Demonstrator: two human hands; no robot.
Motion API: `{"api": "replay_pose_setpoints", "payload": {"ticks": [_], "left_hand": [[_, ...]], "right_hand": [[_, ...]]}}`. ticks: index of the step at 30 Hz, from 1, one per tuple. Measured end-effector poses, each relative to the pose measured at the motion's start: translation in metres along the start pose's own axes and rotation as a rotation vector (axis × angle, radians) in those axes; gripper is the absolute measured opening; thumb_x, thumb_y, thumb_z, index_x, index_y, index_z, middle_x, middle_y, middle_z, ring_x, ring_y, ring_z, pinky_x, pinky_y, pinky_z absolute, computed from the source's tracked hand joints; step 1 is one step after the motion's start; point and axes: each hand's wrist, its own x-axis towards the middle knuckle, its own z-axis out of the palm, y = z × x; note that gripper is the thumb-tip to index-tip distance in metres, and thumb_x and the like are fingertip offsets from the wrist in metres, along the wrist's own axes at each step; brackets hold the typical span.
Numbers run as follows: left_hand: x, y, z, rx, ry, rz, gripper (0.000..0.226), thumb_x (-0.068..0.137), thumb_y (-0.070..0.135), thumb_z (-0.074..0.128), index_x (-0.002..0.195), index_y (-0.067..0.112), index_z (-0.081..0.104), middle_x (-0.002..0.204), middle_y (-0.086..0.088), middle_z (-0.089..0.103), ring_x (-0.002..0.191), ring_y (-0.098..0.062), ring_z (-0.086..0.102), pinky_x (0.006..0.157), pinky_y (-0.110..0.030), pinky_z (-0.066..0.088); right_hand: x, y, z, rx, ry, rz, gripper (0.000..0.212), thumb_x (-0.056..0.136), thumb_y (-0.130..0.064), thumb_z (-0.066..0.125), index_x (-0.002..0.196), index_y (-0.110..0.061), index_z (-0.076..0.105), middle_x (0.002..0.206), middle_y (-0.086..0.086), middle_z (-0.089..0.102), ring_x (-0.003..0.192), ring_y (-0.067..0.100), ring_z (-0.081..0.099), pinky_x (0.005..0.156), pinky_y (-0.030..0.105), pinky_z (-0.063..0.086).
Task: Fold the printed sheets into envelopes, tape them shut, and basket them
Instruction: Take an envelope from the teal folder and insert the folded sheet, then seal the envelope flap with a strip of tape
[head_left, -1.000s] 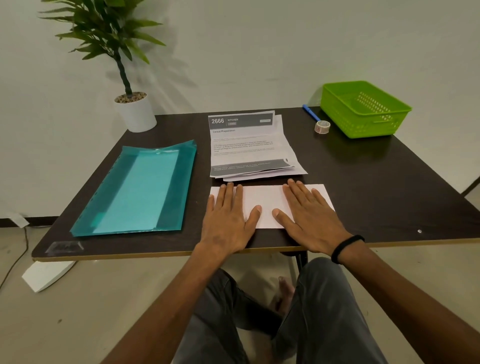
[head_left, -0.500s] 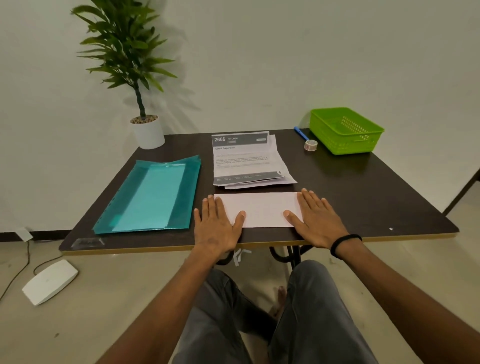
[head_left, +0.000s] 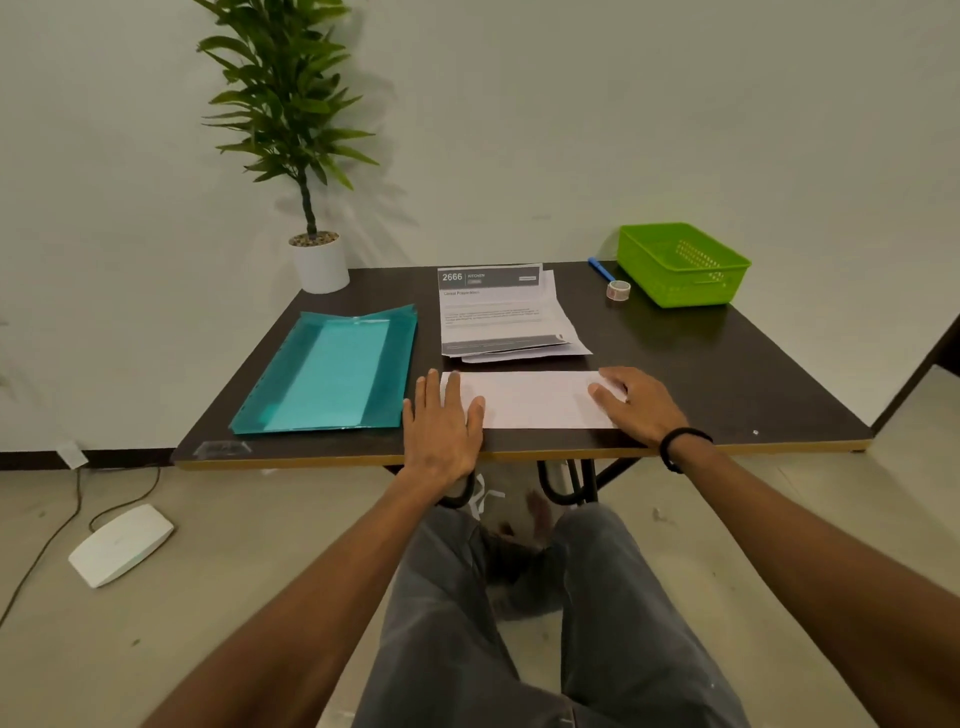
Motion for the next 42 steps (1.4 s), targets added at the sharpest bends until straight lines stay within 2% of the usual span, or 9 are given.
{"api": "replay_pose_setpoints", "payload": {"ticks": [6,13,21,24,27,30,34,37,42], "left_hand": [[0.063,0.012,0.000,-0.001,0.272,0.172,0.038,0.101,0.043,0.061,0.138,0.034,0.058,0.155,-0.001,0.045,0.148,-0.025,0.032,0.126,-0.058,0.003],[0.125,0.016,0.005,0.150,0.149,0.296,0.023,0.094,0.040,0.072,0.116,0.033,0.074,0.132,0.009,0.067,0.134,-0.019,0.046,0.124,-0.057,0.002],[0.169,0.013,-0.001,0.190,0.122,0.265,0.019,0.098,0.027,0.068,0.114,0.033,0.077,0.123,0.009,0.072,0.128,-0.021,0.048,0.126,-0.055,0.008],[0.186,0.019,-0.001,0.194,0.070,0.222,0.023,0.097,0.042,0.068,0.117,0.033,0.074,0.129,0.005,0.069,0.133,-0.021,0.046,0.126,-0.057,0.010],[0.199,0.025,0.004,0.227,0.030,0.230,0.061,0.085,0.082,0.054,0.116,0.034,0.074,0.130,0.004,0.068,0.132,-0.020,0.049,0.124,-0.057,0.013],[0.201,0.025,0.018,0.152,0.068,0.239,0.076,0.082,0.092,0.038,0.110,0.033,0.076,0.124,0.008,0.071,0.126,-0.017,0.054,0.123,-0.056,0.017],[0.203,0.031,0.034,-0.030,0.191,0.189,0.068,0.099,0.072,0.028,0.106,0.028,0.079,0.114,0.005,0.076,0.117,-0.017,0.060,0.121,-0.053,0.026],[0.205,0.043,0.040,-0.138,0.284,0.141,0.064,0.102,0.064,0.032,0.104,0.022,0.080,0.108,0.000,0.078,0.107,-0.019,0.065,0.112,-0.050,0.039],[0.212,0.065,0.052,-0.346,0.331,0.118,0.044,0.103,0.055,0.048,0.110,0.022,0.077,0.116,0.000,0.075,0.107,-0.018,0.063,0.100,-0.045,0.051]], "right_hand": [[0.053,-0.003,-0.012,-0.030,0.126,-0.035,0.054,0.090,-0.033,0.079,0.140,-0.022,0.060,0.135,0.006,0.065,0.125,0.025,0.060,0.108,0.042,0.050],[0.110,-0.017,0.001,-0.319,0.030,-0.289,0.036,0.094,-0.027,0.075,0.129,-0.020,0.070,0.128,0.003,0.060,0.113,0.020,0.058,0.095,0.032,0.052],[0.155,-0.015,0.013,-0.345,-0.012,-0.315,0.021,0.097,-0.031,0.070,0.115,-0.020,0.077,0.122,0.002,0.064,0.111,0.021,0.060,0.086,0.026,0.050],[0.169,-0.011,0.012,-0.217,-0.001,-0.227,0.041,0.089,-0.059,0.070,0.101,-0.021,0.078,0.106,-0.004,0.065,0.095,0.015,0.062,0.075,0.026,0.051],[0.185,0.000,0.011,-0.001,0.152,-0.099,0.053,0.095,-0.061,0.060,0.090,-0.012,0.076,0.094,0.005,0.069,0.082,0.020,0.063,0.073,0.035,0.054],[0.210,0.020,0.009,0.058,0.330,0.043,0.034,0.098,-0.038,0.068,0.117,-0.010,0.071,0.112,0.013,0.069,0.085,0.019,0.062,0.082,0.031,0.050],[0.244,0.036,0.007,0.095,0.380,0.221,0.075,0.090,-0.029,0.079,0.153,-0.017,0.040,0.147,0.016,0.042,0.125,0.035,0.055,0.105,0.039,0.045],[0.268,0.039,0.006,0.068,0.429,0.283,0.089,0.086,-0.034,0.083,0.156,-0.020,0.031,0.152,0.017,0.038,0.132,0.041,0.052,0.107,0.047,0.045],[0.294,0.048,0.008,0.113,0.515,0.365,0.077,0.089,-0.033,0.078,0.152,-0.020,0.036,0.136,0.015,0.062,0.126,0.039,0.059,0.099,0.048,0.049]]}}
